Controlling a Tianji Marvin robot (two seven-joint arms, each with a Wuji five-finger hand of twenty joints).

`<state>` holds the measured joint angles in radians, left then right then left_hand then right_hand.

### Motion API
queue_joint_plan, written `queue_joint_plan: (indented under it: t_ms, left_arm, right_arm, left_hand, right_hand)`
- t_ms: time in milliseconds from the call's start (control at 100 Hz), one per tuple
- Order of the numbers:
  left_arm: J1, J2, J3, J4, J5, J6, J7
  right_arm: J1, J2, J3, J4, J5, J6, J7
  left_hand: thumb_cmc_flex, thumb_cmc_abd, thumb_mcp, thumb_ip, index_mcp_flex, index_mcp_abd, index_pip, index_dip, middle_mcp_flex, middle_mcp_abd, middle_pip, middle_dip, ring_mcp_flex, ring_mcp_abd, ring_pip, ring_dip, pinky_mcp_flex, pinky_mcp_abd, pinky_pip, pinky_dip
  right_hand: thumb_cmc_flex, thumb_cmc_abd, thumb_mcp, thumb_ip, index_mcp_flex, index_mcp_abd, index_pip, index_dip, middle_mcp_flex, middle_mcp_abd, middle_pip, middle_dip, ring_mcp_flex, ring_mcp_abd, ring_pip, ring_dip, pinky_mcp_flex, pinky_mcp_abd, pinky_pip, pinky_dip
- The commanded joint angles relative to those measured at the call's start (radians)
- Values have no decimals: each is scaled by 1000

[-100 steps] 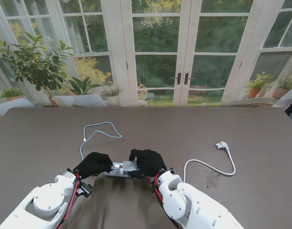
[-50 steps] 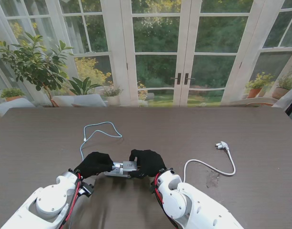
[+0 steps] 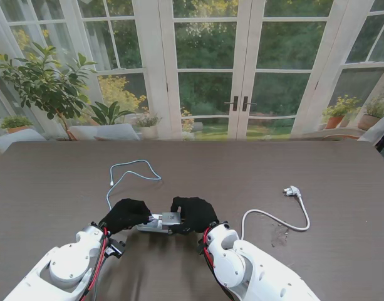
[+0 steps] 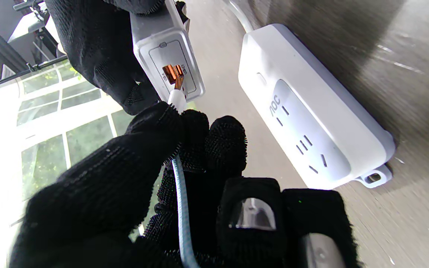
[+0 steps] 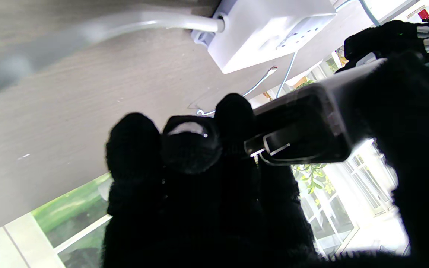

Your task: Set up the charging station

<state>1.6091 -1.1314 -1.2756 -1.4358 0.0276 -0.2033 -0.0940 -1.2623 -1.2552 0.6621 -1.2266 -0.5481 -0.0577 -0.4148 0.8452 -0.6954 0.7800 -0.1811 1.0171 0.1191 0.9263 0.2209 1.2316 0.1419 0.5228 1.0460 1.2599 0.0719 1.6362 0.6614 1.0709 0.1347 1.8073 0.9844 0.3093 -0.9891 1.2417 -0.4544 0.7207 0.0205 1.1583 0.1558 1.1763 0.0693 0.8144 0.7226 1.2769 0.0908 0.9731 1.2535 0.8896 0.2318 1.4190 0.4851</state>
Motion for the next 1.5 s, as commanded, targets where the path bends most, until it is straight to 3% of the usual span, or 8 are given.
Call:
queue_joint_plan:
  t_ms: [0, 830, 1490]
  left_arm:
    - [3, -8, 2, -1, -4, -3, -23]
    - [10, -8, 5, 1, -50, -16, -43]
    - [-9, -10, 22, 4, -72, -3, -55]
  right_arm:
    - [-3, -9, 0, -10, 4, 5, 10]
    - [-8, -14, 9, -8, 38, 24, 23]
    - [-12, -20, 8, 5, 53, -32, 6]
  left_hand:
    - [20, -34, 21, -20, 70, -51, 19, -9, 60, 16, -8, 4, 14, -100, 79, -1, 63, -275, 287, -13]
    - [16, -44, 44, -21, 76, -60, 14, -8, 61, 10, -21, 10, 14, -109, 71, -3, 63, -286, 287, -31]
    - [3, -49, 75, -29, 76, -69, 8, 9, 62, 2, -39, 19, 15, -115, 60, -4, 62, -284, 287, -50]
  right_hand:
    - [155, 124, 188, 84, 170, -215, 183, 92, 37, -26, 1, 9, 35, -5, 23, -637, 16, -10, 21, 18]
    - [156, 122, 186, 84, 172, -209, 182, 92, 37, -23, -1, 10, 34, -3, 26, -638, 15, -5, 21, 17]
    - [157, 116, 190, 83, 177, -214, 179, 93, 42, -26, 1, 10, 36, -9, 27, -639, 19, -22, 25, 17]
